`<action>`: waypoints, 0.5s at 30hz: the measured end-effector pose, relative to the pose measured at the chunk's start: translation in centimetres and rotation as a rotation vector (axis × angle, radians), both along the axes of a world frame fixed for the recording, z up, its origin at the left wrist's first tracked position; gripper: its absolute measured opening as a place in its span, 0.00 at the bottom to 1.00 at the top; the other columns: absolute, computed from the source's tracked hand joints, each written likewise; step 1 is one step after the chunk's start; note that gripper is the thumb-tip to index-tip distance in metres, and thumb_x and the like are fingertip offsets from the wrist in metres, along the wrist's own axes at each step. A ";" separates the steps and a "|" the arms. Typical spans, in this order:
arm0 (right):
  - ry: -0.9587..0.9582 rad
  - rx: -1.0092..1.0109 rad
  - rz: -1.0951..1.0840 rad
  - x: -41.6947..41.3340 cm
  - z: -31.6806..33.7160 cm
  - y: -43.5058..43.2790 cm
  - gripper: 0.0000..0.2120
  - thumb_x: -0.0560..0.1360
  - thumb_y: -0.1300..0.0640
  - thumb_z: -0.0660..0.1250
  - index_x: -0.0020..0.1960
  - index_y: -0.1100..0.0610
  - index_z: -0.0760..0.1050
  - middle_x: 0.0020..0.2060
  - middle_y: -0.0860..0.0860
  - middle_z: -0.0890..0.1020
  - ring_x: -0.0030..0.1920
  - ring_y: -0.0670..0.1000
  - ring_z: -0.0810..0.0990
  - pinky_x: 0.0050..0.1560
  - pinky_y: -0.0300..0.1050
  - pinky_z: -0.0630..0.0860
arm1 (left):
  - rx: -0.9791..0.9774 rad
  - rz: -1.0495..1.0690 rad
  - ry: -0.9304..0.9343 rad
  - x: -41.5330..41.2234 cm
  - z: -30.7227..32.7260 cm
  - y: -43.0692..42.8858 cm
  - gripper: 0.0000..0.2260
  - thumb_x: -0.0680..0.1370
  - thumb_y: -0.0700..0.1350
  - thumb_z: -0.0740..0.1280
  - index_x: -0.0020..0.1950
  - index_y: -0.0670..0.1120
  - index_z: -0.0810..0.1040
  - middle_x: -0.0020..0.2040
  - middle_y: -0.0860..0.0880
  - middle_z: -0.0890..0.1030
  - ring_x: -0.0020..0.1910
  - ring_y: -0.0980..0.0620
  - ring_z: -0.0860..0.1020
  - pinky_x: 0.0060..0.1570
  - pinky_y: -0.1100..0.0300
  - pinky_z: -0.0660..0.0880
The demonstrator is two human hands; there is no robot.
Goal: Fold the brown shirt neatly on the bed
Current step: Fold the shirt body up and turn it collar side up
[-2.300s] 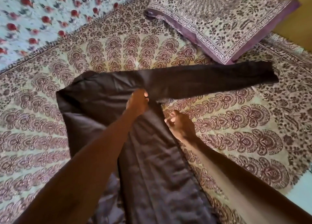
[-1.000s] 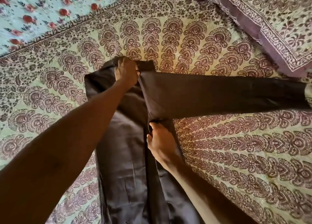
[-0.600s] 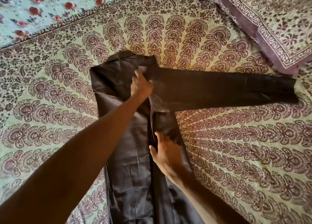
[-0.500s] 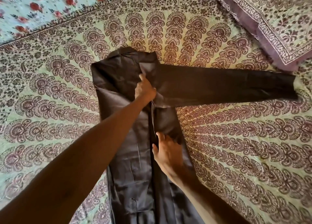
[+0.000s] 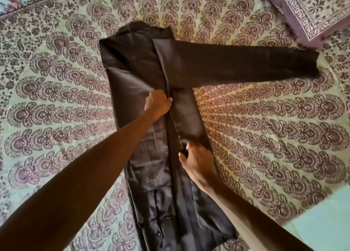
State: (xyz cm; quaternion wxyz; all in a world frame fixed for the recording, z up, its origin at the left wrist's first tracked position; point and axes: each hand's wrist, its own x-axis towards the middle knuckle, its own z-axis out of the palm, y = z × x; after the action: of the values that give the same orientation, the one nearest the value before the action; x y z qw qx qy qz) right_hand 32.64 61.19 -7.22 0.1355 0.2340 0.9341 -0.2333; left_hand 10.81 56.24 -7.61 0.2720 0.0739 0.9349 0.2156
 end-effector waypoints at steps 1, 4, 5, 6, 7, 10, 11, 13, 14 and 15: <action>-0.042 0.012 0.016 1.6 0.1 -0.2 0.15 0.75 0.46 0.65 0.56 0.55 0.74 0.50 0.53 0.81 0.49 0.56 0.82 0.48 0.49 0.76 | -0.044 -0.015 -0.026 1.3 -0.5 -0.5 0.16 0.76 0.52 0.66 0.53 0.40 0.80 0.53 0.39 0.81 0.56 0.37 0.78 0.54 0.50 0.75; -0.110 0.056 0.024 5.5 0.6 -1.2 0.13 0.74 0.49 0.66 0.52 0.57 0.76 0.44 0.55 0.83 0.42 0.58 0.84 0.40 0.49 0.79 | -0.108 -0.018 -0.067 4.2 -1.7 -1.4 0.18 0.76 0.55 0.66 0.55 0.41 0.80 0.55 0.40 0.80 0.58 0.38 0.77 0.53 0.51 0.75; -0.135 0.073 0.021 6.6 0.7 -1.7 0.10 0.72 0.51 0.68 0.48 0.57 0.77 0.39 0.55 0.83 0.37 0.58 0.84 0.35 0.48 0.78 | -0.111 -0.019 -0.075 4.9 -2.0 -1.6 0.17 0.76 0.55 0.66 0.54 0.42 0.81 0.55 0.40 0.80 0.58 0.38 0.77 0.53 0.51 0.75; -0.156 0.094 0.017 7.4 0.7 -2.1 0.08 0.70 0.54 0.70 0.45 0.57 0.77 0.35 0.55 0.83 0.33 0.57 0.83 0.30 0.47 0.78 | -0.103 -0.012 -0.080 5.6 -2.1 -1.7 0.17 0.76 0.55 0.66 0.53 0.42 0.81 0.55 0.40 0.81 0.58 0.38 0.78 0.53 0.52 0.75; -0.168 0.107 0.012 7.9 0.7 -2.4 0.07 0.68 0.56 0.71 0.43 0.57 0.77 0.33 0.55 0.82 0.30 0.57 0.83 0.28 0.46 0.77 | -0.084 0.006 -0.084 6.0 -2.1 -1.8 0.16 0.75 0.55 0.66 0.52 0.43 0.82 0.55 0.40 0.81 0.57 0.38 0.78 0.52 0.52 0.75; -0.106 0.058 0.000 8.4 0.8 -3.0 0.06 0.70 0.56 0.66 0.46 0.56 0.76 0.36 0.54 0.83 0.34 0.58 0.83 0.33 0.49 0.78 | -0.008 0.125 -0.088 6.8 -1.7 -2.2 0.13 0.74 0.52 0.66 0.51 0.44 0.83 0.54 0.40 0.81 0.55 0.38 0.79 0.51 0.53 0.75; -0.095 0.032 -0.005 8.4 0.8 -3.2 0.06 0.72 0.55 0.64 0.48 0.55 0.75 0.39 0.54 0.83 0.37 0.58 0.83 0.36 0.50 0.78 | -0.008 0.150 -0.070 7.0 -1.6 -2.4 0.13 0.74 0.51 0.66 0.50 0.43 0.82 0.53 0.39 0.82 0.54 0.38 0.79 0.50 0.53 0.76; -0.061 0.014 0.010 8.5 0.9 -3.8 0.08 0.75 0.54 0.61 0.51 0.55 0.74 0.42 0.54 0.83 0.41 0.59 0.83 0.38 0.50 0.77 | -0.041 0.142 -0.046 7.2 -1.0 -2.9 0.14 0.75 0.50 0.65 0.51 0.42 0.82 0.53 0.38 0.82 0.54 0.36 0.79 0.51 0.51 0.76; -0.054 0.010 0.015 8.7 0.8 -4.1 0.08 0.76 0.55 0.61 0.52 0.55 0.74 0.43 0.54 0.82 0.42 0.58 0.83 0.38 0.50 0.77 | -0.055 0.127 -0.052 7.3 -0.7 -3.2 0.14 0.75 0.50 0.65 0.51 0.41 0.82 0.53 0.37 0.81 0.54 0.36 0.79 0.51 0.50 0.76; -0.055 0.002 0.017 8.8 0.8 -4.3 0.08 0.76 0.54 0.61 0.53 0.55 0.74 0.45 0.54 0.82 0.43 0.58 0.83 0.39 0.50 0.77 | -0.065 0.111 -0.065 7.2 -0.4 -3.5 0.14 0.76 0.49 0.64 0.52 0.41 0.82 0.53 0.37 0.81 0.54 0.36 0.79 0.51 0.51 0.76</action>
State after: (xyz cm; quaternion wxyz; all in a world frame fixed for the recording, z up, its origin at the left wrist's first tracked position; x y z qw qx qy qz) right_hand 41.39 56.91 -6.41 0.1628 0.2323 0.9322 -0.2246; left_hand 18.06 52.73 -8.04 0.2922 0.0062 0.9347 0.2023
